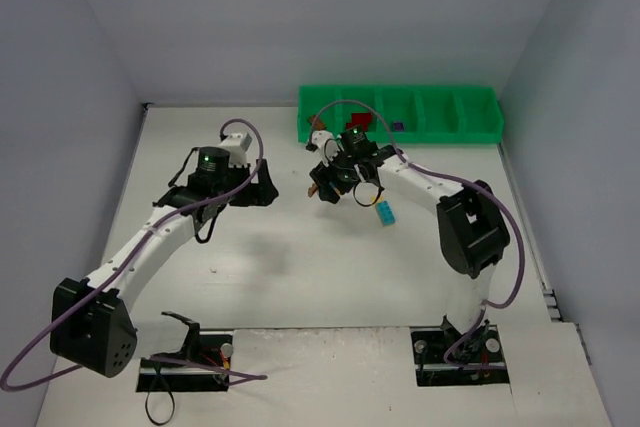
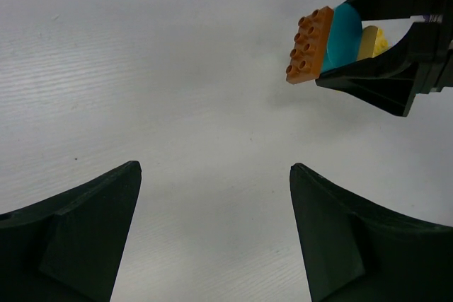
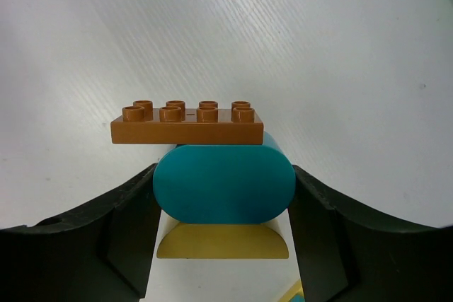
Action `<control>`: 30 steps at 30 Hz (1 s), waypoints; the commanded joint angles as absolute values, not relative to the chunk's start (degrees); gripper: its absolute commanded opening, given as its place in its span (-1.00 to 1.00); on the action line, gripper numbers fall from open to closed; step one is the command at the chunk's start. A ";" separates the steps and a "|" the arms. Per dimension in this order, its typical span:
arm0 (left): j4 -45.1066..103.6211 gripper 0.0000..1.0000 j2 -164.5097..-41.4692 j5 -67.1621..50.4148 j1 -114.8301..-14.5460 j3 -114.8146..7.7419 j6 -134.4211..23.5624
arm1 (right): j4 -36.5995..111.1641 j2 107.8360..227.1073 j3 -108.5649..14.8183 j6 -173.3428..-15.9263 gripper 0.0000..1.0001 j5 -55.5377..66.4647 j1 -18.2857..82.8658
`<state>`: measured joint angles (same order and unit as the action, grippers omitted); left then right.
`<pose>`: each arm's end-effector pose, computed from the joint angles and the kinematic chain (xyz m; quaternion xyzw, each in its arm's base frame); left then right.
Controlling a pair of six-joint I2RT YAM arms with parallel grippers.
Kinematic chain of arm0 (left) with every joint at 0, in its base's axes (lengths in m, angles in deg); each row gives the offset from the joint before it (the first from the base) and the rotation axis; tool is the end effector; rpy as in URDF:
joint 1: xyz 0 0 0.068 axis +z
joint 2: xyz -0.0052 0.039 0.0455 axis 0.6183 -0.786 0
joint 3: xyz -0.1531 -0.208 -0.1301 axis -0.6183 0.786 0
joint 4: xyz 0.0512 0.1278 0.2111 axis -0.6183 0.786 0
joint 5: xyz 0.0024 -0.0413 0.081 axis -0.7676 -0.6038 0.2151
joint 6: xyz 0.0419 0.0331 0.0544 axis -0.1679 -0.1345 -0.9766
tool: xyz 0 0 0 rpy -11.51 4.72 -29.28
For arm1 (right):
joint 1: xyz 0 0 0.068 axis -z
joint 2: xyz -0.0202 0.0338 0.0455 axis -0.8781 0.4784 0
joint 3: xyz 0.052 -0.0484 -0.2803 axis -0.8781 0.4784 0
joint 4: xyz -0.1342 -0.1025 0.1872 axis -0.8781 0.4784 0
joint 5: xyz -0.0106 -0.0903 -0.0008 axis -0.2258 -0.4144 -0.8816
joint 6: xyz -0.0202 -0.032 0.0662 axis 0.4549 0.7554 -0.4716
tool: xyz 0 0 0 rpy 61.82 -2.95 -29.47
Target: Sort the legos into containers by color
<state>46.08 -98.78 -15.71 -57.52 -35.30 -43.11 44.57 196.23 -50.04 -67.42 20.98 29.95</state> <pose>0.2652 -0.1116 0.2948 0.0312 0.8684 -0.2873 0.4030 0.3717 0.2573 0.2242 -0.4644 0.7571 0.2210 0.4029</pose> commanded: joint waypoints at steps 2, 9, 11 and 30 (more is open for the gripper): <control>40.26 0.58 -96.67 -10.58 -65.95 -38.94 -53.38 | 40.47 187.57 -48.33 -75.16 -1.00 22.43 28.11; 32.33 0.51 -95.08 -11.89 -69.12 -37.88 -58.56 | 39.94 182.55 -44.63 -79.29 -1.00 23.84 27.58; 28.99 0.48 -95.26 -11.63 -70.78 -37.79 -60.32 | 39.94 181.15 -44.02 -79.99 -1.00 24.63 27.58; 27.85 0.25 -103.08 -13.91 -74.22 -40.78 -66.83 | 40.03 174.99 -39.27 -81.05 -1.00 27.53 27.93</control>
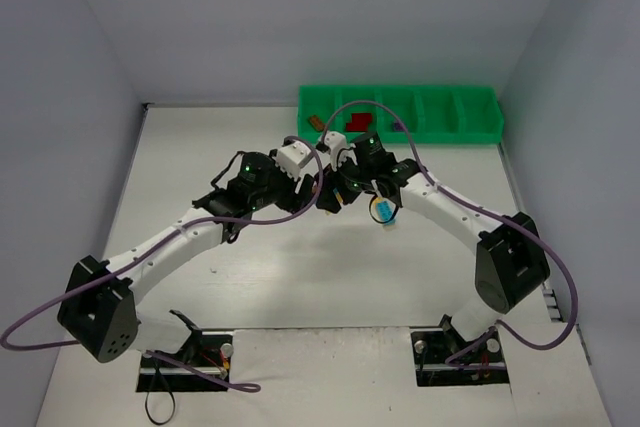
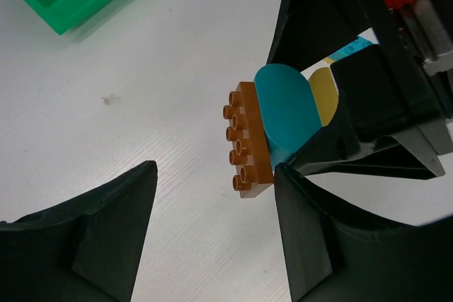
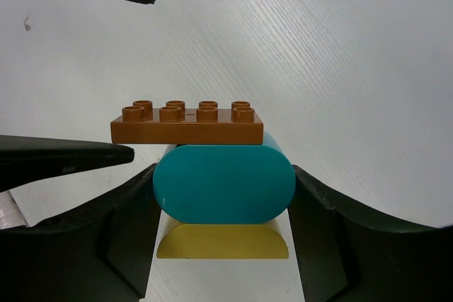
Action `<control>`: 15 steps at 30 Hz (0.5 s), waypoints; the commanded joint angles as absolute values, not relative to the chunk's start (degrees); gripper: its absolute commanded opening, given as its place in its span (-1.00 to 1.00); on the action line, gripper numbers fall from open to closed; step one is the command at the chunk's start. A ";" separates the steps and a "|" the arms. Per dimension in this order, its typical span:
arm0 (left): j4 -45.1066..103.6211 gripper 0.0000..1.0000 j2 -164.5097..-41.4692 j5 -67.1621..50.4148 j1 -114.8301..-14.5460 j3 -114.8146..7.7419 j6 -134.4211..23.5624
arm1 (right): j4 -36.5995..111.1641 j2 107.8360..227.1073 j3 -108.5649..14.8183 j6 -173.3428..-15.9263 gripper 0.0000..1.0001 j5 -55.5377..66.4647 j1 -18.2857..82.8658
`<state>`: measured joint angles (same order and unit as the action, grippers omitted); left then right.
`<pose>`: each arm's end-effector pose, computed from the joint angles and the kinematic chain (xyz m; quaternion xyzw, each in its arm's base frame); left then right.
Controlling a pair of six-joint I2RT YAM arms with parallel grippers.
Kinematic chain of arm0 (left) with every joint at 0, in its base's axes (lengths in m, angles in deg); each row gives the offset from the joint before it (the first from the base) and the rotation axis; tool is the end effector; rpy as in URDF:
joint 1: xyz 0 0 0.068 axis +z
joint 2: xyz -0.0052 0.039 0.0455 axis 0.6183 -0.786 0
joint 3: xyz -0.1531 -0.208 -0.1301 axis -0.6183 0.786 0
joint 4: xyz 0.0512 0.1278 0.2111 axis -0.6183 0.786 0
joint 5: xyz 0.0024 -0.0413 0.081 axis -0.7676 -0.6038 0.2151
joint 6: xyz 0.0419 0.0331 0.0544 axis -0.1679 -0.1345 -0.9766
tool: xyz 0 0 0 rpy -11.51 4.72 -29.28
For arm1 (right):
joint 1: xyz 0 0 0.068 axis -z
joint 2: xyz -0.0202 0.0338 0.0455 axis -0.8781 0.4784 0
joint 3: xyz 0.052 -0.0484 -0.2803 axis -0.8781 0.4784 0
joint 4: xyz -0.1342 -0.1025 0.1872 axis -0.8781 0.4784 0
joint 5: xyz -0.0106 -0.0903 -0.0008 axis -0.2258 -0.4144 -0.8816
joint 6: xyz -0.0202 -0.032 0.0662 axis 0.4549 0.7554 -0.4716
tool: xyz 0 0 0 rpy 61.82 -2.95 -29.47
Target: Sort the legos into containers by color
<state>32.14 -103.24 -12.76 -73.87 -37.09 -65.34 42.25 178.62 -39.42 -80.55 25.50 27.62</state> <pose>0.2515 -0.1982 0.3135 0.2990 0.7636 -0.2667 0.5063 0.3024 0.2385 0.2884 -0.4070 0.7437 0.3133 0.4278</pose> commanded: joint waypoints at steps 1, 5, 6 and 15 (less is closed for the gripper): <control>27.76 0.21 -103.43 -14.09 -74.22 -40.96 -66.92 | 40.03 174.90 -39.18 -81.05 -1.00 27.53 27.93; 27.85 0.10 -105.45 -15.49 -74.22 -42.45 -68.50 | 40.03 174.55 -38.83 -81.14 -1.00 27.62 27.93; 28.02 0.08 -105.63 -15.84 -74.22 -42.71 -68.50 | 40.03 174.46 -38.74 -81.14 -1.00 27.70 27.84; 28.90 -0.20 -108.53 -18.30 -74.31 -43.77 -68.77 | 39.94 174.11 -38.39 -81.32 -1.00 27.62 28.02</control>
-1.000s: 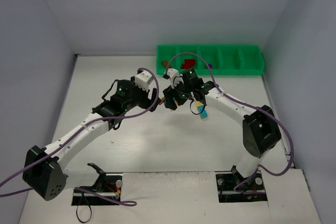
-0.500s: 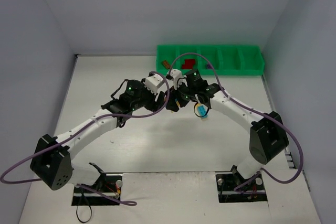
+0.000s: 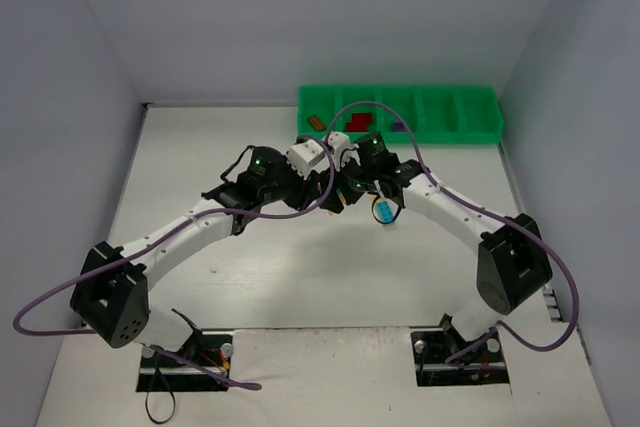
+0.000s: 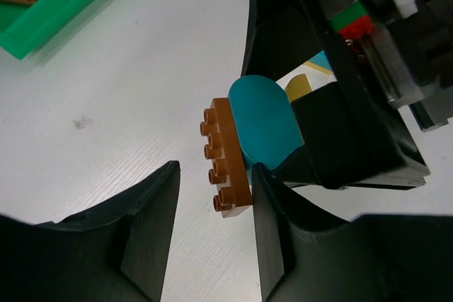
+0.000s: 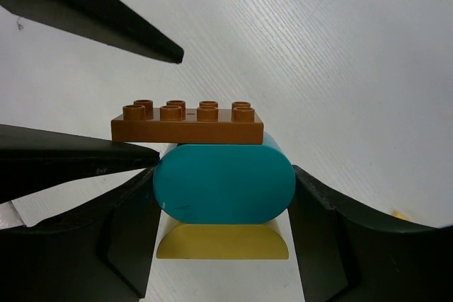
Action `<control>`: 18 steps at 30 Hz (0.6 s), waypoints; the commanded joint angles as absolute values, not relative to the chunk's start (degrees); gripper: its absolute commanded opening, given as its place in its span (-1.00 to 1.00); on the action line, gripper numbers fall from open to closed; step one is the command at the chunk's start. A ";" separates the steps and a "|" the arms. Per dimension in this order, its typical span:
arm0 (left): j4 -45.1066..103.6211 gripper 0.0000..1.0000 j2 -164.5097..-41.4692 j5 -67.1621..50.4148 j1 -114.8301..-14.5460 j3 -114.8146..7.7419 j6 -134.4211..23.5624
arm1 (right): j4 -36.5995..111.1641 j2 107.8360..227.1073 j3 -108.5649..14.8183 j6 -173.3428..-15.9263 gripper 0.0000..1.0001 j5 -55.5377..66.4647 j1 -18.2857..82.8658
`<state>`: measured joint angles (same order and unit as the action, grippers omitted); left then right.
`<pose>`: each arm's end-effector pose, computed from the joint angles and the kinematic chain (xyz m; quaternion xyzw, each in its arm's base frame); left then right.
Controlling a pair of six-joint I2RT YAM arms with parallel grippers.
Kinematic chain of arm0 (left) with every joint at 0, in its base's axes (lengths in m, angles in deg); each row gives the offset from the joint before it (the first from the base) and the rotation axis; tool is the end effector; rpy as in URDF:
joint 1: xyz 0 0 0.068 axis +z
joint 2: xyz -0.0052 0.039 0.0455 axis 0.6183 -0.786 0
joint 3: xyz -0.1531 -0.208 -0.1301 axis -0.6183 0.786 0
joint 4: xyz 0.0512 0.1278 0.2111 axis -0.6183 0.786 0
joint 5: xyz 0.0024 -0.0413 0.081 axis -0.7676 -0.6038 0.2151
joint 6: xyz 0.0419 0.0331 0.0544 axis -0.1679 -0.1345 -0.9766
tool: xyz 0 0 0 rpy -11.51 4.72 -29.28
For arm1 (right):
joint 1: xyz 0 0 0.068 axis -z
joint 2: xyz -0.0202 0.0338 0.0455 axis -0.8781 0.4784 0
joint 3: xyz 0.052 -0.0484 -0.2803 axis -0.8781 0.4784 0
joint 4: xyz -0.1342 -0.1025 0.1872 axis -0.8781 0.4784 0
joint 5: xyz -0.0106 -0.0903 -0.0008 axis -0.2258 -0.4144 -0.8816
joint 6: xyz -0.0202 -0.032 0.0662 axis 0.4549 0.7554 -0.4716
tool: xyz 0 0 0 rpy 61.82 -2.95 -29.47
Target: Sort the legos into containers by color
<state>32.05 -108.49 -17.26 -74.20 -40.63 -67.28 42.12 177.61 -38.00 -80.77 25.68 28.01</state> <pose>0.2651 -0.2164 0.3084 0.3346 0.7547 -0.2868 0.4860 0.2992 0.2335 0.2863 -0.4036 0.7466 0.3137 0.4257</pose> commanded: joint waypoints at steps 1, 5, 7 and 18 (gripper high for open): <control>28.99 -0.23 -108.88 -18.39 -74.22 -43.77 -68.59 | 39.94 174.11 -38.30 -81.32 -1.00 27.44 28.11; 29.08 -0.58 -109.23 -17.52 -74.22 -43.51 -68.77 | 39.85 174.02 -38.21 -81.49 -1.00 27.44 28.37; 28.81 -0.71 -108.97 -16.29 -74.22 -42.81 -68.68 | 39.85 173.84 -37.95 -81.49 -1.00 27.35 28.63; 21.78 -0.92 -110.46 -7.94 -71.15 -42.27 -68.42 | 40.03 170.51 -34.00 -83.42 -1.00 25.69 29.69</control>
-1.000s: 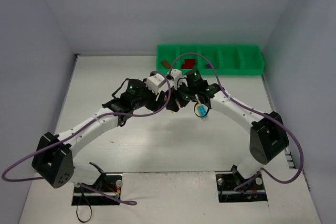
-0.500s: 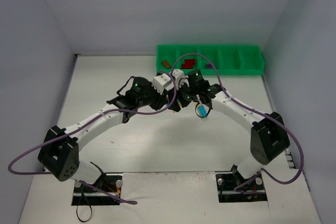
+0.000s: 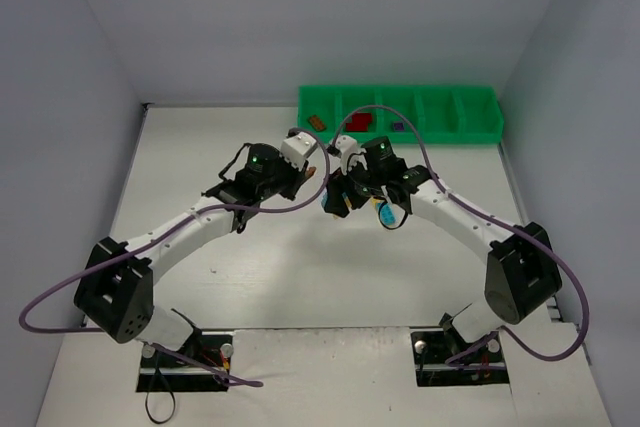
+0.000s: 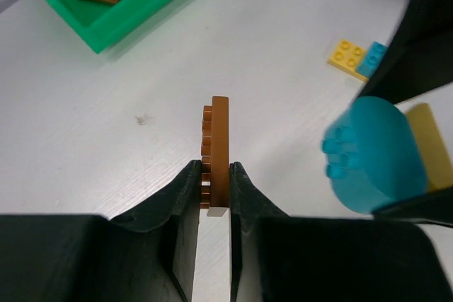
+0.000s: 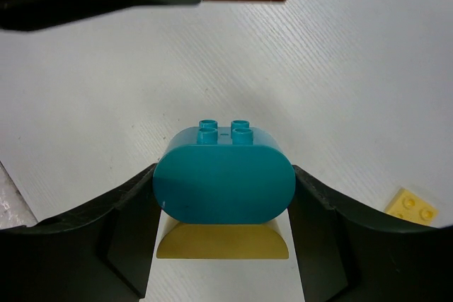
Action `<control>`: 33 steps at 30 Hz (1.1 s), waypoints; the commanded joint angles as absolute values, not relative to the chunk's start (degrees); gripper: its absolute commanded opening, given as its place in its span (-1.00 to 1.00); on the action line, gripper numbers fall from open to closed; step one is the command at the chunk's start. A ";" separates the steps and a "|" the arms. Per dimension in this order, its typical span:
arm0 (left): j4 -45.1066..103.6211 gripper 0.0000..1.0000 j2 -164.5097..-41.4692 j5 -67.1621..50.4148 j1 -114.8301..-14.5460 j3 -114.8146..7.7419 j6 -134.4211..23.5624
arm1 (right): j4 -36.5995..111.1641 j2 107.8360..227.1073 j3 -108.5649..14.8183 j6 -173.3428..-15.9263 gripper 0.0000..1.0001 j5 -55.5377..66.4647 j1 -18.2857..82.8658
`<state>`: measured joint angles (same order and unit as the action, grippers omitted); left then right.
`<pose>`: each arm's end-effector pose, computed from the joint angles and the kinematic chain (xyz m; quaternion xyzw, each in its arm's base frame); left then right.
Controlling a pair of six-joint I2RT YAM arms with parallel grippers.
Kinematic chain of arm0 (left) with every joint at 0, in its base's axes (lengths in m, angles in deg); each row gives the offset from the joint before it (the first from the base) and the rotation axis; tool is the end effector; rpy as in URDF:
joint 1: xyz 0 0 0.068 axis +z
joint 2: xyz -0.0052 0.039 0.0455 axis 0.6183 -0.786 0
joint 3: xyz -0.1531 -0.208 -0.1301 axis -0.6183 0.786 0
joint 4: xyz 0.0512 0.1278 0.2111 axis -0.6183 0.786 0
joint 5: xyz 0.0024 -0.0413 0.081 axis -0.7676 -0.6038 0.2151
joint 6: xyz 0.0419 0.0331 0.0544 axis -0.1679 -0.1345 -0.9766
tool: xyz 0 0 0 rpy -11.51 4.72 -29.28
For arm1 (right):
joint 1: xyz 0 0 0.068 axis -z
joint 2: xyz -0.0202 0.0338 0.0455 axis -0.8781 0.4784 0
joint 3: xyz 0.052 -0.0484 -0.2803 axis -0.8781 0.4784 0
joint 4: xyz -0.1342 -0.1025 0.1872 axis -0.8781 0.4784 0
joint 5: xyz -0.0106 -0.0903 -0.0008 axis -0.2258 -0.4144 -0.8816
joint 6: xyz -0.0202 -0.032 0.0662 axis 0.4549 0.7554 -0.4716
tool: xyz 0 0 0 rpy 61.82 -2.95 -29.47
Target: Sort the legos into containers by color
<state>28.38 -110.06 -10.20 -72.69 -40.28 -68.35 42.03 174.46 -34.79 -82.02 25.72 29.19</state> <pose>0.2831 -0.2085 0.3047 0.2996 0.7637 -0.2311 0.5230 0.2909 0.2191 0.2860 -0.3879 0.7547 0.3143 0.4257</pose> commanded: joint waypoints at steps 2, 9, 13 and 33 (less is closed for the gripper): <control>19.86 -0.91 -111.43 -7.76 -69.75 -43.67 -67.89 | 40.11 169.37 -32.68 -83.69 -1.00 24.72 29.95; 15.46 -0.91 -124.14 -6.70 -64.91 -56.48 -64.81 | 40.20 166.37 -31.18 -85.79 -1.00 21.47 31.18; 14.49 -0.90 -132.42 -7.14 -63.68 -67.04 -63.85 | 40.12 164.88 -30.83 -87.55 -1.00 21.11 31.27; 22.91 0.30 -160.22 -5.04 -63.06 -104.15 -60.60 | 39.68 163.74 -29.86 -86.50 -1.00 20.33 31.27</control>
